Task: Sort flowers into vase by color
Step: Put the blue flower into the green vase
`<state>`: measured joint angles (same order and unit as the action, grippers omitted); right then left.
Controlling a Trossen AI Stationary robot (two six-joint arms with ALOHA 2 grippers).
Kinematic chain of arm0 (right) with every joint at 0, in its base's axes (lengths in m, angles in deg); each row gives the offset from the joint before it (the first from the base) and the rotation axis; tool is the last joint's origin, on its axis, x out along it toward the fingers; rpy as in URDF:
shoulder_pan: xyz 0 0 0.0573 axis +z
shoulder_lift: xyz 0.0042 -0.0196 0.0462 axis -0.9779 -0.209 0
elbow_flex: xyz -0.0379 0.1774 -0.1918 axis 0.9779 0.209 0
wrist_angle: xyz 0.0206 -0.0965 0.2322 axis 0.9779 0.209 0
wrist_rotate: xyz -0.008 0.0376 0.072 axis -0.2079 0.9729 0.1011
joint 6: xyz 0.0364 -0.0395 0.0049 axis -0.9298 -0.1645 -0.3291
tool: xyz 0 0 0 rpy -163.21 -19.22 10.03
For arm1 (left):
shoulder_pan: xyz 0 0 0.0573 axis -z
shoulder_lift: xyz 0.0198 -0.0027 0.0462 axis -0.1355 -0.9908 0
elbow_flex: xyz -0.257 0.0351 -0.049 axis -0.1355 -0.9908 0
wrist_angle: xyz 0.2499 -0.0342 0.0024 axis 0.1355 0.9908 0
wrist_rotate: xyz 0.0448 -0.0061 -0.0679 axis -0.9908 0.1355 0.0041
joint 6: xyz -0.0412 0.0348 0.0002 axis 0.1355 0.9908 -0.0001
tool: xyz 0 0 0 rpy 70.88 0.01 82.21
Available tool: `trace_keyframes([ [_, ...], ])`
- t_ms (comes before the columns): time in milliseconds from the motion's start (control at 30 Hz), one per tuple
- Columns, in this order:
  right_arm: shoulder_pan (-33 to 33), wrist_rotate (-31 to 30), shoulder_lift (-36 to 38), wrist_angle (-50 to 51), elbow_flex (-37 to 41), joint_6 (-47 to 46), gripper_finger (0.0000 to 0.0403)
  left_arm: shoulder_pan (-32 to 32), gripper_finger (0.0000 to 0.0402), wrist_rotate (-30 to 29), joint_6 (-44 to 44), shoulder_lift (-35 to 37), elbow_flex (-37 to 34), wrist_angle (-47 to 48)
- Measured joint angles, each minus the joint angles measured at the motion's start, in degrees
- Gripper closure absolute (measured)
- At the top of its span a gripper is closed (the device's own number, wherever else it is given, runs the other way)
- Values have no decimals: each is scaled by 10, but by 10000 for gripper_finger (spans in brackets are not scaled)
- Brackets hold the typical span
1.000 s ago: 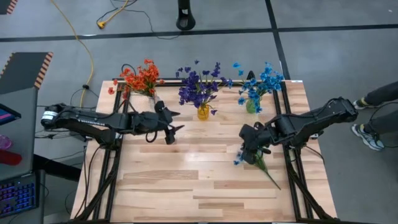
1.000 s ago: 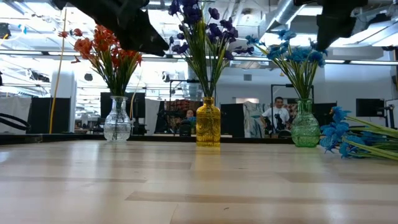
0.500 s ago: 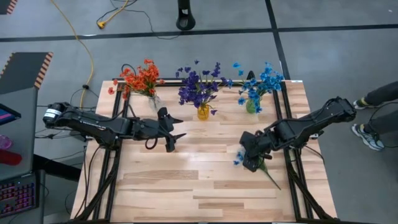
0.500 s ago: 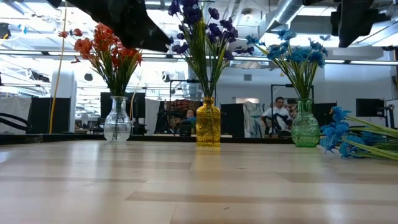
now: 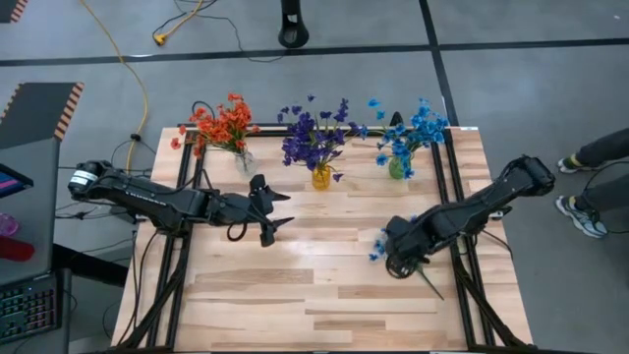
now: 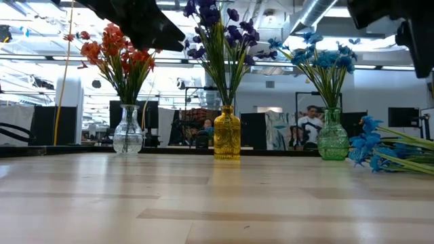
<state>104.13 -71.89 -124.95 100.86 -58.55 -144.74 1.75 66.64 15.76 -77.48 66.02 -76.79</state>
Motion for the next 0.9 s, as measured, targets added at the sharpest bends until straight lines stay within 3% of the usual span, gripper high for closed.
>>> trace_keyframes([
  [533, 44, 43, -173, 35, 0, 7, 132, 2, 141, 0, -1, 0, 0, 2],
  [733, 34, 44, -184, 45, 7, 23, 132, 2, 141, 1, -7, 0, 0, 3],
  [900, 24, 56, -168, -8, 67, 29, 132, 3, 141, 9, -8, 0, 0, 3],
])
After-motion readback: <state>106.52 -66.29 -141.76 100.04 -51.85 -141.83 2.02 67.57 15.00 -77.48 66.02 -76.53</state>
